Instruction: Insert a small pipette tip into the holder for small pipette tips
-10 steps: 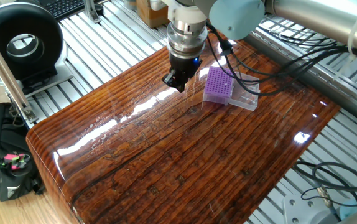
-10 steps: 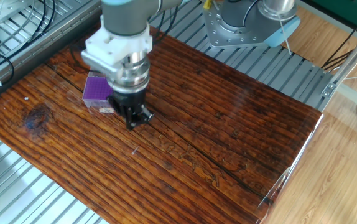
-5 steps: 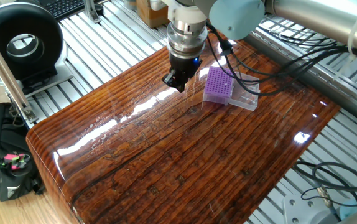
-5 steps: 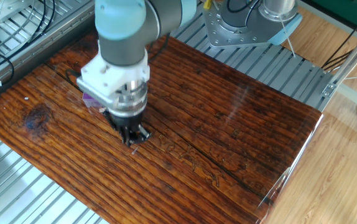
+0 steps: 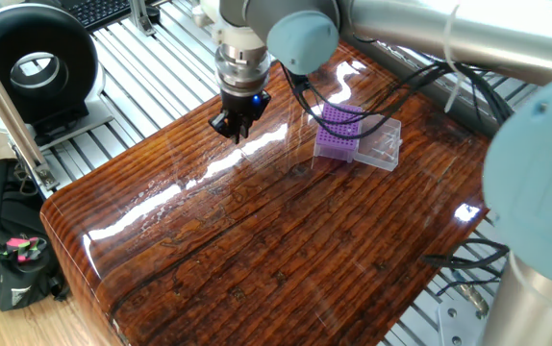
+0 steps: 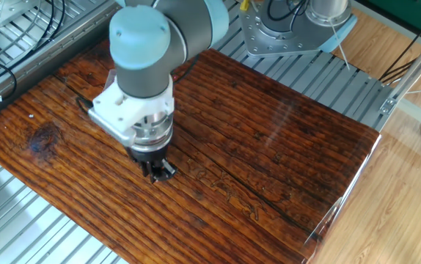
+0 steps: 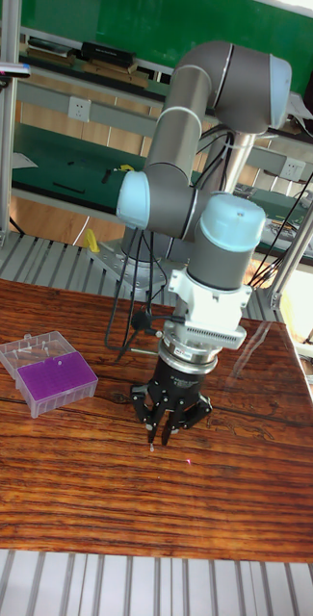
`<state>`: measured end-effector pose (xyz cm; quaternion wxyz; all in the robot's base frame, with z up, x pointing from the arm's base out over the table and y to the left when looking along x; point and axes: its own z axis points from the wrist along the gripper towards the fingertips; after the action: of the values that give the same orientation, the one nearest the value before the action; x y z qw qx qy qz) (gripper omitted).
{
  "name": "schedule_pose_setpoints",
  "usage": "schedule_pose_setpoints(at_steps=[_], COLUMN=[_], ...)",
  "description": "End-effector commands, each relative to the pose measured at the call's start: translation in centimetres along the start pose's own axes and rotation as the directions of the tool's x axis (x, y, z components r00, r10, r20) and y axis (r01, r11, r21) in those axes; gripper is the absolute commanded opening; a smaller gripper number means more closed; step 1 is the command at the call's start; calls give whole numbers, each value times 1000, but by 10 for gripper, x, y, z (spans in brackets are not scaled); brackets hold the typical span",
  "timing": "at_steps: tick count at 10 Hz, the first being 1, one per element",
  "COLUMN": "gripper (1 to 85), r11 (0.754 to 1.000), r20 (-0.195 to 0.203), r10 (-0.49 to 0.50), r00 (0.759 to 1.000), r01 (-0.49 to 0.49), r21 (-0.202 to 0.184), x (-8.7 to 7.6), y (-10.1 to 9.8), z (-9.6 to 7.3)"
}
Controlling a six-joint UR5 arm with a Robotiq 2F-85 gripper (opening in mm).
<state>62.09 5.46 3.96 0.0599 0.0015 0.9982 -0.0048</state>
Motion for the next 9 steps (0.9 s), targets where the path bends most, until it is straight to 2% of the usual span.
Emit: schedule_pose_setpoints(at_steps=[1, 3, 5, 7, 9], gripper=[257, 257, 253, 253, 240], r11=[999, 999, 999, 998, 998], r20=[-14, -21, -38, -27, -26], r10=[33, 38, 51, 57, 60], r00=[999, 999, 998, 998, 998], r01=[-32, -37, -51, -57, -60], r21=[5, 17, 8, 8, 8], x=[-8, -3, 3, 6, 9], y=[-1, -2, 2, 6, 9], z=[8, 17, 21, 27, 23])
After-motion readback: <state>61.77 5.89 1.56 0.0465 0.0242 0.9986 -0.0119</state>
